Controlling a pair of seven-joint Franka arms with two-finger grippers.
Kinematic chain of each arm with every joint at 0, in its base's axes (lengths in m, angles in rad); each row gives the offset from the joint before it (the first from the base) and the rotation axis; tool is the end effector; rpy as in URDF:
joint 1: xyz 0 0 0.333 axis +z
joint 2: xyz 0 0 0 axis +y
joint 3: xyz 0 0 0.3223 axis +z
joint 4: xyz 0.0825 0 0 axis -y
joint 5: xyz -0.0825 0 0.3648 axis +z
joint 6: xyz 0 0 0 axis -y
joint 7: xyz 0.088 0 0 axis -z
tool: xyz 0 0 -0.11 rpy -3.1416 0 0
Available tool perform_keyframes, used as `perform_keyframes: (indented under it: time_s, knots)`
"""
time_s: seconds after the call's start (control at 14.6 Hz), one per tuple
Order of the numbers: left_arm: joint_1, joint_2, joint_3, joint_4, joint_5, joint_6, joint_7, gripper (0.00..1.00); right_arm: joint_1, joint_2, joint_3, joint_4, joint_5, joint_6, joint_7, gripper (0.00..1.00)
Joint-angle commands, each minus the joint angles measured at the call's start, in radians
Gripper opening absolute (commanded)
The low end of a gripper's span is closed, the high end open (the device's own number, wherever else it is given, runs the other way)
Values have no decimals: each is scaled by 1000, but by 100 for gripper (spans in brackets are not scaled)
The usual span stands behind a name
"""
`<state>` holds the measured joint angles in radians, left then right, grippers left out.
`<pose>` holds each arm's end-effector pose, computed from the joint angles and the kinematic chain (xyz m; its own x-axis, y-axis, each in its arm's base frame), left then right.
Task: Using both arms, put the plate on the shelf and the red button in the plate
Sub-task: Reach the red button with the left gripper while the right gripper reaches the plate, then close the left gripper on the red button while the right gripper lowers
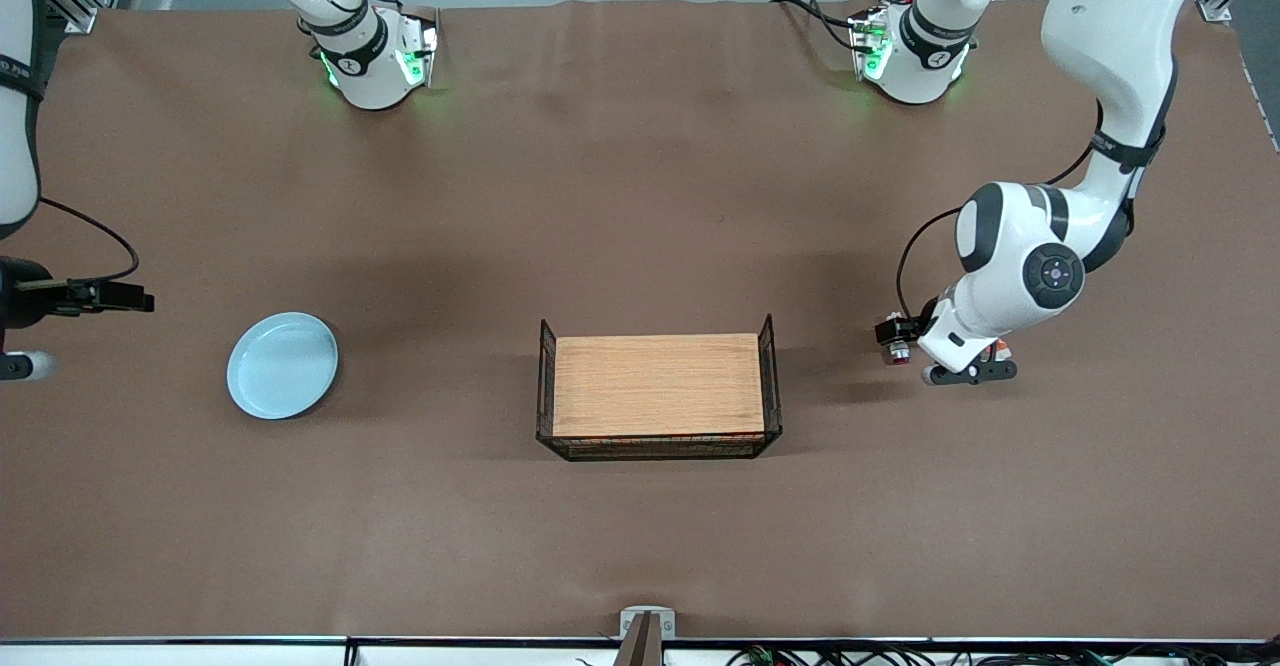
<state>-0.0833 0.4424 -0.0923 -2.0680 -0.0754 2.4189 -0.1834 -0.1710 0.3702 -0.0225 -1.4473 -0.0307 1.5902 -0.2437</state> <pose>0.5635 -0.0996 0.2266 0.9918 0.0697 -0.1069 0.0770 -0.9949 0.0655 0.6164 -0.1221 0.4677 0.9721 0.0554 -0.2278 0.0528 -0.9984 -0.0176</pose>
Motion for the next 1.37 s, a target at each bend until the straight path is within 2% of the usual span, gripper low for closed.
perform_keyframes:
  time_s: [0.0,0.21,0.34,0.55,0.75,0.96,1.09,1.23,1.3]
  knots:
    - [-7,22,-1,8,-3,12,9,100,-2,61,6,11,-11,33,-69,100]
    - [-7,27,-1,5,-3,12,5,100,27,102,9,11,-75,124,-332,100]
    - [-7,29,-1,5,-3,12,-4,99,44,127,9,7,-74,148,-344,100]
    - [-7,41,-1,5,-3,12,-8,89,44,188,9,5,-66,191,-344,100]
    - [-7,42,-1,5,-3,12,-10,77,48,260,9,8,-72,264,-344,100]
    - [-7,42,-1,5,-3,11,-10,58,58,285,9,10,-78,272,-377,100]
    - [-9,42,-1,8,-3,11,-10,46,38,308,12,-5,-64,364,-548,95]
    - [-10,41,-7,8,-3,8,-11,35,15,320,10,-59,12,466,-656,97]
    - [-9,39,-7,8,-3,6,-19,33,8,320,10,-100,26,516,-684,99]
